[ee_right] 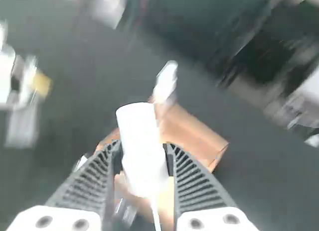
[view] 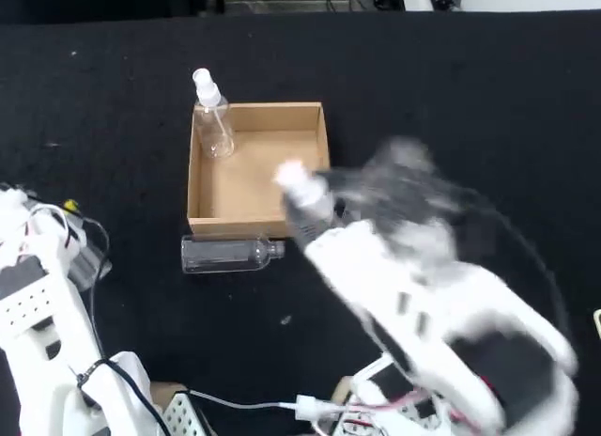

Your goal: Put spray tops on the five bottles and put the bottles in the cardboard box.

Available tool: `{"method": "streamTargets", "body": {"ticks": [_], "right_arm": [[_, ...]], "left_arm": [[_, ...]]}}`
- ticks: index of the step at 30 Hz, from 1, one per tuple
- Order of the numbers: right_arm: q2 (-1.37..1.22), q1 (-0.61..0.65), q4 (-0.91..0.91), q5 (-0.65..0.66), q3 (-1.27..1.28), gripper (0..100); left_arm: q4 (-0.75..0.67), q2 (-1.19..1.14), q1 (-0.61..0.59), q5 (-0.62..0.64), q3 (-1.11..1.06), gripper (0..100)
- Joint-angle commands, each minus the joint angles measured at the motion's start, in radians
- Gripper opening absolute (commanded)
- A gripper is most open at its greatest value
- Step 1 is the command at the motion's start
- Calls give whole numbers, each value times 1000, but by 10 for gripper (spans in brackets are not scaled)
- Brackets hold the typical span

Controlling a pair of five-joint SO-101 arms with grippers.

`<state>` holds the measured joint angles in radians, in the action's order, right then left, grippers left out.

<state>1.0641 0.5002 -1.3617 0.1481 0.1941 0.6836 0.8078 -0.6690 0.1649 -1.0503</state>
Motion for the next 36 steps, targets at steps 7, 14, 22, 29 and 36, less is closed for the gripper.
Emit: {"method": "streamTargets", "body": {"ticks": [7, 14, 22, 29, 36], "right_arm": [[131, -184, 253, -186, -61, 15], [102, -184, 468, -331, -22, 18], [47, -181, 678, -417, 33, 18], [39, -172, 687, -422, 36, 18], [-42, 52, 706, -413, 22, 19]], "left_arm": [[120, 264, 194, -37, 174, 29], [107, 402, 461, -44, 176, 29], [29, 463, 774, -52, 128, 30], [-368, 546, 901, -52, -183, 30], [-410, 726, 932, -51, -325, 30]]}}
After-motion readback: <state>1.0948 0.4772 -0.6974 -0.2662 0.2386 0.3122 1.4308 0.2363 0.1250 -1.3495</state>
